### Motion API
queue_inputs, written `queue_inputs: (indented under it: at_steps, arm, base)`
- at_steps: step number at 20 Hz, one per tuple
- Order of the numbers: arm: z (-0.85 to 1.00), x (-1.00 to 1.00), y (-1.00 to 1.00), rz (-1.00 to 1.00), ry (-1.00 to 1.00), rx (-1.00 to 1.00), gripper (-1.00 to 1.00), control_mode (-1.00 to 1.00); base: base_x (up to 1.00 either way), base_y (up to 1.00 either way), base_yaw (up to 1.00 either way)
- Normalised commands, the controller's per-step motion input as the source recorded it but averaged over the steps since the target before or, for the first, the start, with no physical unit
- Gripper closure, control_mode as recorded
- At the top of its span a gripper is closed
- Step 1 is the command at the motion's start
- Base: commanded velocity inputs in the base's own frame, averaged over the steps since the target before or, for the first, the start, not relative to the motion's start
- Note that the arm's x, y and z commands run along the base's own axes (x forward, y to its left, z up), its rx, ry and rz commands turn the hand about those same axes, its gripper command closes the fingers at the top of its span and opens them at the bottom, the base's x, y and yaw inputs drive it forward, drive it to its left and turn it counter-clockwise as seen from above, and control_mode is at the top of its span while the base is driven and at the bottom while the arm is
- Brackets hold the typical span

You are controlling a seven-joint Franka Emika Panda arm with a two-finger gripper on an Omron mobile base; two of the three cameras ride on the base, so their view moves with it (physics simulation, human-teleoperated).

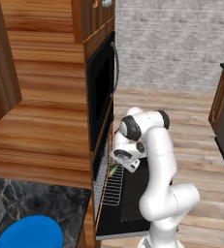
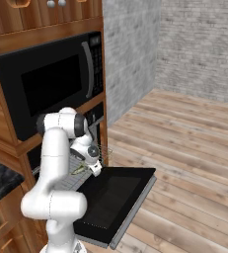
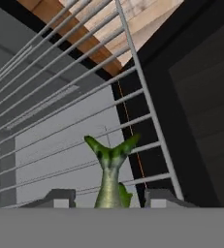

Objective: Place the fish on the rack of the oven, and slide the rack back inside. Close the oven door.

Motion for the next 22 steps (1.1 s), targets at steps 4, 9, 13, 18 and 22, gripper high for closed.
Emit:
queue_inputs:
  at_steps: [4,9,13,18,22]
  arm:
    - [0.95,-0.64,-0.71,0.09,-0.32,0.01,-1.00,-1.00]
    - [0.74,-0.92,-0.86,0.08,-0.31,0.01,-1.00,-1.00]
    - [0.85,-0.68,-0.75,0.00,-0.14,0.03,-1.00,-1.00]
    - [0.96,-0.53,-0.36,-0.01,0.00,0.00,-1.00,-1.00]
    - [1.00,-0.54,-0.09,0.00,0.13,0.01,-1.00,-1.00]
  base:
    - [0.00,0.00,0.00]
    - [0.00,0.00,0.00]
    - [0.00,0.00,0.00]
    - [0.00,0.00,0.00]
    - [0.00,0.00,0.00]
